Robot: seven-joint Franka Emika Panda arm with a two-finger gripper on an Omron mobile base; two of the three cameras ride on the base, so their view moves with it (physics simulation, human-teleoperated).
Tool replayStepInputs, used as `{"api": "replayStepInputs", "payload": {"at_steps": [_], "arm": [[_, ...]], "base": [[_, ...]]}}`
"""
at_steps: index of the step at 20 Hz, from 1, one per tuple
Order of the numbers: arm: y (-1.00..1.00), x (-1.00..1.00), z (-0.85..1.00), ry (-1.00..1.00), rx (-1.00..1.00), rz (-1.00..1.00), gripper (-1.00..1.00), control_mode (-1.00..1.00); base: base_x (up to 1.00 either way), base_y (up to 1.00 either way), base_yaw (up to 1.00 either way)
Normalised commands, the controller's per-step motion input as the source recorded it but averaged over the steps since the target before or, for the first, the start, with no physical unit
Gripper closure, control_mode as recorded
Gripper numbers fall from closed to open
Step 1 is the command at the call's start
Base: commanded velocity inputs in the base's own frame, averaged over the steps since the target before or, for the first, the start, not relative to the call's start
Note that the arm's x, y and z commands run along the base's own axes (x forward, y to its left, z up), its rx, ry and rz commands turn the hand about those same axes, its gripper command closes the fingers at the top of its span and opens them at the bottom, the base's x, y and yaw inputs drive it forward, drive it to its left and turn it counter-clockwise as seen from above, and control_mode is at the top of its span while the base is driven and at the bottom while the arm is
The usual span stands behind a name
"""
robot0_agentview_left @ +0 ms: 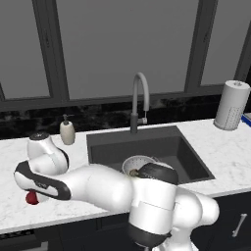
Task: Put the colander in the sink, put the tangerine, kiwi, pear in the colander, and turn on the sink faucet and pour water over the colander.
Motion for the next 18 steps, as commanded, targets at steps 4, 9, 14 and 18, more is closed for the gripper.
{"api": "replayStepInputs", "payload": {"at_steps": [4,9,14,18], "arm": [[0.16,0.27,-0.40,0.00,0.00,0.00,-1.00,-1.00],[0.15,0.28,-0.30,0.04,0.00,0.01,-1.00,-1.00],[0.26,0.10,-0.28,0.08,0.00,0.00,-1.00,-1.00],[0.24,0.00,-0.24,0.10,0.00,0.00,-1.00,-1.00]], "base": [[0.00,0.00,0.00],[0.00,0.00,0.00],[0.00,0.00,0.00],[0.00,0.00,0.00]]}}
